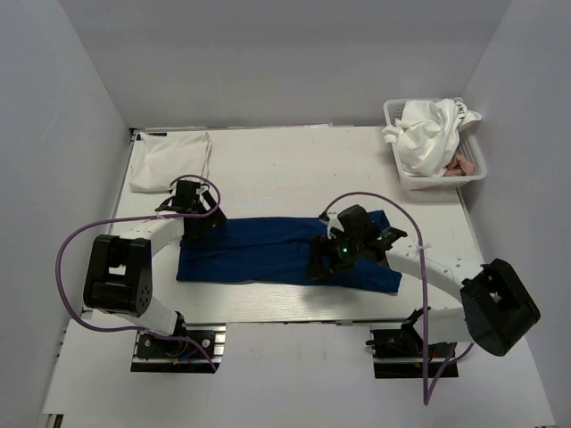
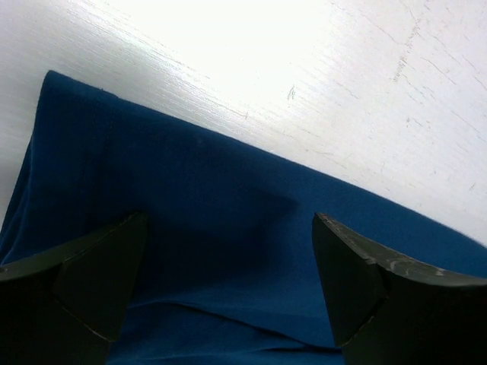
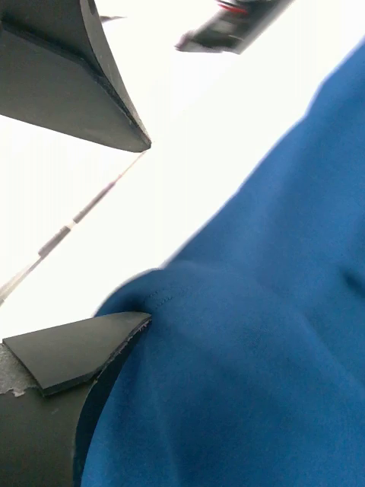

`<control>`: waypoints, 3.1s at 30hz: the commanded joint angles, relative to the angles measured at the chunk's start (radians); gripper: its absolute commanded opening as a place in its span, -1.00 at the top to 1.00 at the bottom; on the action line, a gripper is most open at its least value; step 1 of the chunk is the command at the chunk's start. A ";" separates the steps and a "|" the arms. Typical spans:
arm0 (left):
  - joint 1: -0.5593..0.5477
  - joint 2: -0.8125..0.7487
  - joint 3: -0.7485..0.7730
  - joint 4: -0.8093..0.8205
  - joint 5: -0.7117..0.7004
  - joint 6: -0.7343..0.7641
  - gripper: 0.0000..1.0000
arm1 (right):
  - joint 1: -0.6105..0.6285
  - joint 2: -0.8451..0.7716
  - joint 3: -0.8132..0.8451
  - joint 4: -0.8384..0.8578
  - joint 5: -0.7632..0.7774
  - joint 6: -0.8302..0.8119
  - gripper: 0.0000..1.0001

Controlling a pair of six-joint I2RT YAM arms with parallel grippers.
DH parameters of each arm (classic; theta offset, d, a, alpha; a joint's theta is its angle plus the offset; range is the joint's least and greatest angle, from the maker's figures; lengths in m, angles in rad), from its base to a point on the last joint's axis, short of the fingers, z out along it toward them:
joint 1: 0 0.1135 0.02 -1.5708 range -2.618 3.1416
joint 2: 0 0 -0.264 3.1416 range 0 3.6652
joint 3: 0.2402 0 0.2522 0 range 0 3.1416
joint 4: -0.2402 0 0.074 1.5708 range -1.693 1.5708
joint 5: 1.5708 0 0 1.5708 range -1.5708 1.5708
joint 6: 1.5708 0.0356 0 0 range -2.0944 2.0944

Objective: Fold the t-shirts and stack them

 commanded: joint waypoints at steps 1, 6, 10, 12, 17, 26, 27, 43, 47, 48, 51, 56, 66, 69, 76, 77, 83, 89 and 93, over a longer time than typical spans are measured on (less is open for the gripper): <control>0.004 0.012 -0.039 -0.050 -0.042 0.019 -1.00 | 0.061 -0.050 0.013 -0.103 -0.123 0.007 -0.81; 0.004 0.001 -0.029 -0.050 -0.042 0.019 -1.00 | 0.060 -0.142 0.074 -0.104 0.036 0.021 -0.81; 0.004 -0.008 -0.003 -0.090 -0.051 0.030 -1.00 | 0.050 -0.135 0.087 -0.138 0.347 0.111 -0.81; 0.004 -0.008 0.007 -0.102 -0.060 0.030 -1.00 | 0.044 -0.106 0.096 -0.176 0.417 0.176 -0.81; 0.004 -0.017 0.007 -0.128 -0.134 0.030 -1.00 | 0.001 0.014 0.070 -0.187 0.515 0.255 -0.81; -0.006 -0.008 -0.037 -0.176 -0.126 -0.030 -1.00 | -0.114 0.345 0.197 -0.094 0.583 0.167 -0.81; -0.006 -0.020 -0.060 -0.199 -0.126 -0.043 -1.00 | -0.124 0.368 0.214 -0.081 0.586 0.157 -0.81; -0.199 -0.456 -0.089 -0.268 0.157 0.019 -1.00 | -0.312 0.855 0.993 0.002 0.247 -0.176 -0.81; -0.284 -0.332 -0.089 -0.190 0.283 0.045 -1.00 | -0.313 0.677 0.810 0.069 0.259 -0.150 -0.81; -0.311 -0.268 -0.077 -0.190 0.311 0.045 -1.00 | -0.315 0.636 0.776 0.052 0.276 -0.134 -0.81; -0.409 -0.201 -0.054 -0.222 0.236 0.073 -1.00 | -0.318 0.634 0.723 0.003 0.339 -0.122 -0.81; -0.501 -0.083 -0.035 -0.286 0.131 0.073 -1.00 | -0.312 0.712 0.754 -0.078 0.304 -0.114 -0.81; -0.717 0.118 -0.046 -0.280 0.321 0.029 -1.00 | -0.313 0.902 0.920 -0.083 0.195 -0.099 -0.81; -0.832 0.162 0.059 -0.262 0.413 0.007 -1.00 | -0.312 0.997 1.008 -0.060 0.141 -0.088 -0.81; -1.068 0.235 0.402 -0.420 0.385 0.107 -1.00 | -0.312 1.191 1.443 -0.241 0.075 -0.149 -0.81; -1.091 0.225 0.402 -0.459 0.321 0.096 -1.00 | -0.309 1.151 1.435 -0.230 0.117 -0.160 -0.81; -1.113 0.072 0.366 -0.486 0.181 0.010 -1.00 | -0.305 0.852 1.207 -0.117 0.177 -0.192 -0.81; -1.122 -0.126 0.250 -0.565 -0.011 -0.146 -1.00 | -0.286 0.556 0.946 -0.097 0.224 -0.171 -0.81; -1.067 -0.284 0.086 -0.508 -0.081 -0.265 -1.00 | -0.275 0.161 0.415 0.017 0.257 -0.011 -0.81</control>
